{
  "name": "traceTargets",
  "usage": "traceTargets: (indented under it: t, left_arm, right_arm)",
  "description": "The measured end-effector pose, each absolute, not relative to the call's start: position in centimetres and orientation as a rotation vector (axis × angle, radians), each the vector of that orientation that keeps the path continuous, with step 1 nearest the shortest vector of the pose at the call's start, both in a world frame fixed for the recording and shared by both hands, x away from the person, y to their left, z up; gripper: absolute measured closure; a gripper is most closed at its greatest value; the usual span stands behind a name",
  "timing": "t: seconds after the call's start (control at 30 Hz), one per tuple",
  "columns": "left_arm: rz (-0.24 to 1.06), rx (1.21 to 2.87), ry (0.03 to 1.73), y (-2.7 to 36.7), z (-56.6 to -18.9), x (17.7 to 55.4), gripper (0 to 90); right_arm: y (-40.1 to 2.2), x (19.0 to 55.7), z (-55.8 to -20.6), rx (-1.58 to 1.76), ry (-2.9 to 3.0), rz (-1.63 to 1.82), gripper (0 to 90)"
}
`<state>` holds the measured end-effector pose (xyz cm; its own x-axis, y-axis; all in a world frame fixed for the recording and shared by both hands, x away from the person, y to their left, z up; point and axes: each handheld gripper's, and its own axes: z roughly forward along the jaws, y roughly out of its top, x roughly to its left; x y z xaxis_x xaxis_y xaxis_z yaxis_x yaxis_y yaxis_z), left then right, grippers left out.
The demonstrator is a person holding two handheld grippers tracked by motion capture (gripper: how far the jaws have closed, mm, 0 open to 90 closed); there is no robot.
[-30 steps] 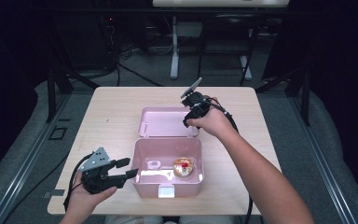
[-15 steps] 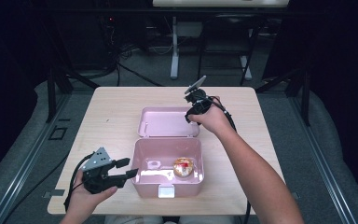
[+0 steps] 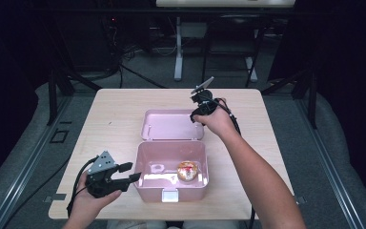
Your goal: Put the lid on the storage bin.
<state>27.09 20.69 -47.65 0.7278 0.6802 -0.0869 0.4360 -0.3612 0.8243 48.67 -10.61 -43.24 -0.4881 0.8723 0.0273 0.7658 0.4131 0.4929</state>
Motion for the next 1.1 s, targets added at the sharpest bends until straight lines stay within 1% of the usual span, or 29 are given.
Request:
traceTargets:
  t: [0.17, 0.47, 1.1]
  left_arm:
    - [0.347, 2.022, 0.855, 20.8, -47.8, 27.1, 50.6]
    - [0.327, 2.043, 0.863, 20.5, -48.3, 27.4, 50.8]
    - [0.315, 2.041, 0.862, 20.5, -48.6, 27.4, 51.5]
  right_arm:
    - [-10.7, 49.0, -43.5, 1.460, 2.418, 0.663, 51.2]
    - [-10.9, 49.3, -43.5, 1.464, 2.395, 0.669, 50.9]
    - [-11.9, 50.5, -44.0, 1.533, 2.348, 0.698, 51.0]
